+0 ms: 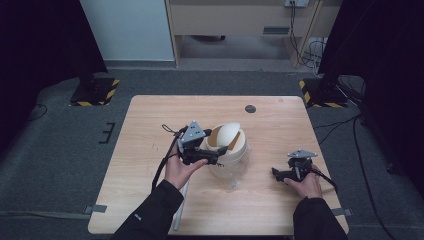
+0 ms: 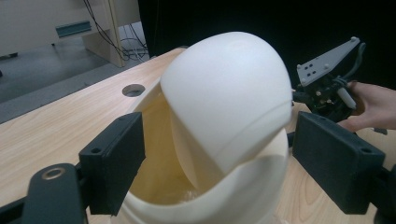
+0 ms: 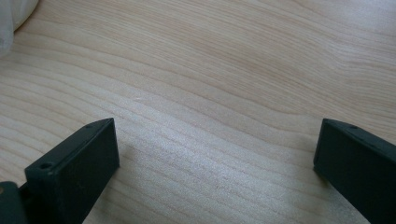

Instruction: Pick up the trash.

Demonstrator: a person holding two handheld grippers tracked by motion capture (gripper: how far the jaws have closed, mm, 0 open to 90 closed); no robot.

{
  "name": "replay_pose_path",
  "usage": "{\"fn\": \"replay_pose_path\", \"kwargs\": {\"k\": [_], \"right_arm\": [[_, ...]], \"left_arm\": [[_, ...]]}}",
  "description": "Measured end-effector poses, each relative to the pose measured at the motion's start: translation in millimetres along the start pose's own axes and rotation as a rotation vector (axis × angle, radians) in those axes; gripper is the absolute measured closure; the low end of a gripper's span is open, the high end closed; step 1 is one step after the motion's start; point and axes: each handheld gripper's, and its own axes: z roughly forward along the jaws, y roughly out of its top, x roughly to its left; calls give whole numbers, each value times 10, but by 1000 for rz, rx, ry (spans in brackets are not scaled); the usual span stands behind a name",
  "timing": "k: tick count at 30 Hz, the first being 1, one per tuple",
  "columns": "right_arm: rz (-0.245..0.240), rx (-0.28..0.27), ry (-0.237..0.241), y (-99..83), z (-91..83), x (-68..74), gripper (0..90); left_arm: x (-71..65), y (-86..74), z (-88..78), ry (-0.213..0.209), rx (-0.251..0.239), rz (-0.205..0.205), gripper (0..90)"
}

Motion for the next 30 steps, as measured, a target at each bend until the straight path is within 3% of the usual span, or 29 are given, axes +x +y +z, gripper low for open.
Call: {"fn": "replay_pose_path", "kwargs": {"k": [7, 13, 21, 25, 26, 27, 28, 29, 30], "right_arm": [[0, 0, 0, 0, 0, 0, 5], [0, 0, -1, 0, 0, 0, 5], [1, 0, -1, 0, 0, 1, 5], [0, 0, 0, 0, 0, 0, 5], [0, 0, 0, 0, 0, 1, 5], [0, 0, 0, 0, 0, 1, 5], [0, 0, 0, 0, 0, 1, 5], [0, 0, 0, 0, 0, 1, 5], [0, 0, 0, 0, 0, 1, 5]], "left_arm": [[53, -99, -295, 33, 9, -9, 185], [60, -383, -576, 94, 66, -57, 211], [17, -907, -731, 115, 172, -106, 225], [-21, -1106, -702, 121, 267, -123, 244], [-29, -1183, -673, 132, 312, -121, 253], [-29, -1183, -673, 132, 312, -121, 255], [-23, -1253, -649, 142, 364, -130, 260], [-23, -1253, -649, 142, 364, -130, 267], [-22, -1304, -639, 153, 393, -151, 267]]}}
